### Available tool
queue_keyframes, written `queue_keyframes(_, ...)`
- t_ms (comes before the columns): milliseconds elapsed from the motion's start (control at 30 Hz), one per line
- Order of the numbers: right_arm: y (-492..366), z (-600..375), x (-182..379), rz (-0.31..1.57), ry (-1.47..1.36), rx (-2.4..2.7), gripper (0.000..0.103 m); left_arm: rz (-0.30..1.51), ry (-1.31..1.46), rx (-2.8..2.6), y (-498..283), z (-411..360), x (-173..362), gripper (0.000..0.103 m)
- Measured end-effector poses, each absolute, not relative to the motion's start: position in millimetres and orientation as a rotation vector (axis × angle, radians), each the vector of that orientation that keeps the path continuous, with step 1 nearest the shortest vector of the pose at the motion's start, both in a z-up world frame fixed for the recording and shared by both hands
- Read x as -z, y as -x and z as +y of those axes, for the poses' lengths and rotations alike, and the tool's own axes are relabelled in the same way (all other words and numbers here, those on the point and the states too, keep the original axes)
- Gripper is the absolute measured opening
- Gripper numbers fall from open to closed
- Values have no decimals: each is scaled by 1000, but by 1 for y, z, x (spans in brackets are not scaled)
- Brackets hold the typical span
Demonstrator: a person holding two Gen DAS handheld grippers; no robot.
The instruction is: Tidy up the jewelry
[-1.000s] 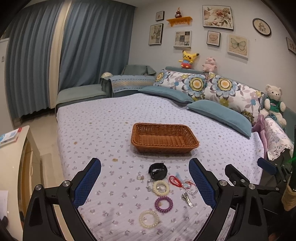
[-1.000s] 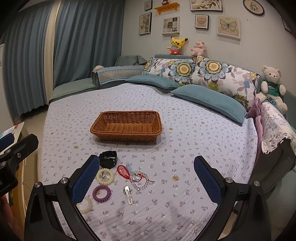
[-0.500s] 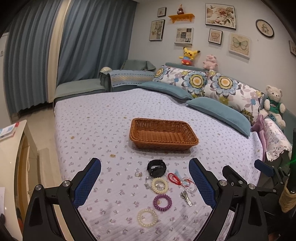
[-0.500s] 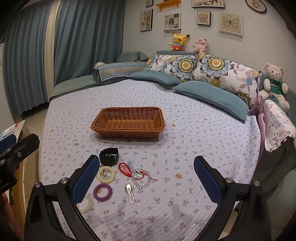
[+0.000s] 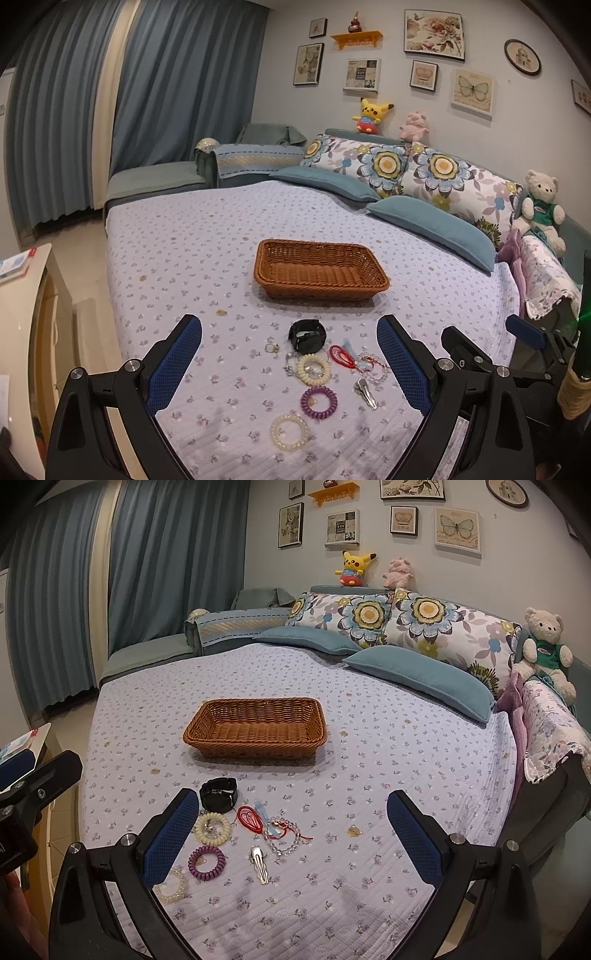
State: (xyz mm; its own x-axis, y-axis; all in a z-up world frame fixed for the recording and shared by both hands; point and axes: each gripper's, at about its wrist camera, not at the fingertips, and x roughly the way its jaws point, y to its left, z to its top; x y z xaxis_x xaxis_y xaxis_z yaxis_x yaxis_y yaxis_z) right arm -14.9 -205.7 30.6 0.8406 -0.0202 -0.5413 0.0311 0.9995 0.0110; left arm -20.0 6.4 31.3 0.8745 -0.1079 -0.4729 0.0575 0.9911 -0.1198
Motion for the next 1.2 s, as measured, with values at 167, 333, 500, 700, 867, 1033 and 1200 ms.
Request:
queue_keyframes(167, 16, -206, -31, 573, -20, 26, 102, 488, 81, 81, 23, 5, -33, 96)
queue_keyframes(333, 17, -206, -32, 573, -18, 26, 102, 497, 92, 84, 21, 8, -32, 96)
queue_keyframes(500, 17, -205, -32, 577, -21, 26, 102, 511, 102, 91, 18, 10, -29, 96)
queue_keyframes(700, 14, -204, -29, 589, -22, 23, 102, 518, 96, 93, 17, 8, -25, 96)
queue_keyframes(867, 10, -212, -24, 587, -6, 30, 102, 513, 65, 68, 11, 19, -19, 96)
queue_keyframes(1033, 1, -240, -7, 614, -65, 13, 102, 589, 132, 80, -7, 61, 4, 96)
queue_keyframes(1200, -6, -247, 21, 647, -9, -15, 91, 716, 152, 187, -22, 65, 48, 95)
